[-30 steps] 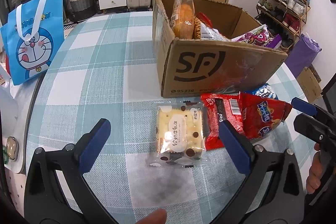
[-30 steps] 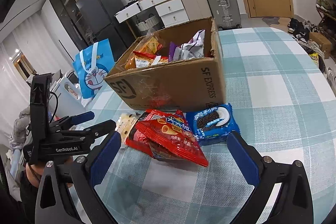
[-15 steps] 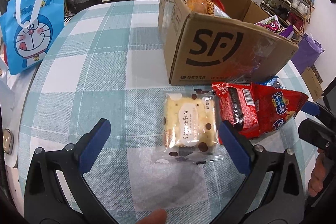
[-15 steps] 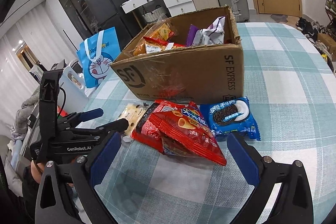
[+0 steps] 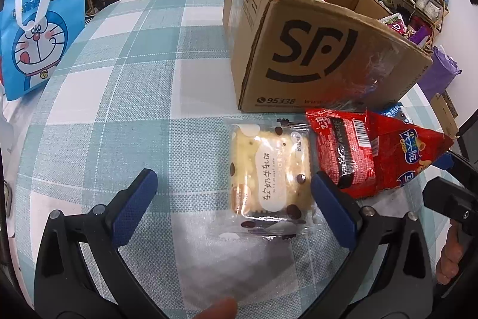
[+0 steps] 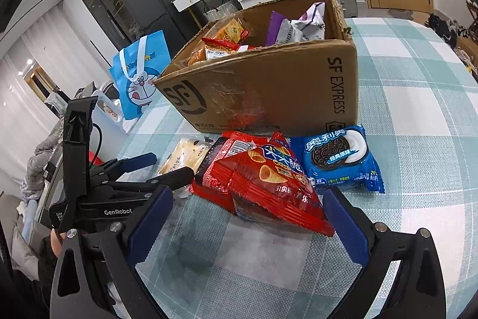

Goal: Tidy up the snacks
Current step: 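Move the right gripper to the red chip bag while the left gripper approaches the cream cookie pack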

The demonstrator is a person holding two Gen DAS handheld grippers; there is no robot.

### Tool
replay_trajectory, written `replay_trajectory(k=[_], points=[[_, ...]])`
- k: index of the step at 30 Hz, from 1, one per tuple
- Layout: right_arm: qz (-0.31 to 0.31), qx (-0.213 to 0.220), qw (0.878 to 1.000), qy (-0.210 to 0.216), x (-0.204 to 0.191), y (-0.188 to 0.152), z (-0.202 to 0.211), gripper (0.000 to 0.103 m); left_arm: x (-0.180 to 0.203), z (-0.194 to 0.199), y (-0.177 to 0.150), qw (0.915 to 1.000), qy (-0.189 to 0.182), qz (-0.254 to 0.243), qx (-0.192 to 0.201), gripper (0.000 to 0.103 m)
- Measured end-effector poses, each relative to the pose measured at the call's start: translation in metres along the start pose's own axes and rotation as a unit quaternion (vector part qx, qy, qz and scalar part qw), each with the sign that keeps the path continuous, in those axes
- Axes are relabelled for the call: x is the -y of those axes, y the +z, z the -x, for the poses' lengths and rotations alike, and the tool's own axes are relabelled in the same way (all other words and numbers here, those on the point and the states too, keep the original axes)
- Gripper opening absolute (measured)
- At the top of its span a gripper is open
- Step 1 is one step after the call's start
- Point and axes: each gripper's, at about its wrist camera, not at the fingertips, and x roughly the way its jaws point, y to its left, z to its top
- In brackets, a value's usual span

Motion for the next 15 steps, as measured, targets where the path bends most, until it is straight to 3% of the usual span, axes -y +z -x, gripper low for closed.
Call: replay_trajectory(k=[10,15], points=[[-0.012,-0.004,1.000,-0.001,0.009,0.001,-0.004,0.102,0.004,-0.002,-0.002,0.9999,-0.001,-0.017,-0.004,0.102],[-0.012,-0.009,1.000,0.006,0.011,0.002,-0.008,0.100,0.006,-0.003,-0.003,0.9994,0.017,-0.029,-0.004,0.102]])
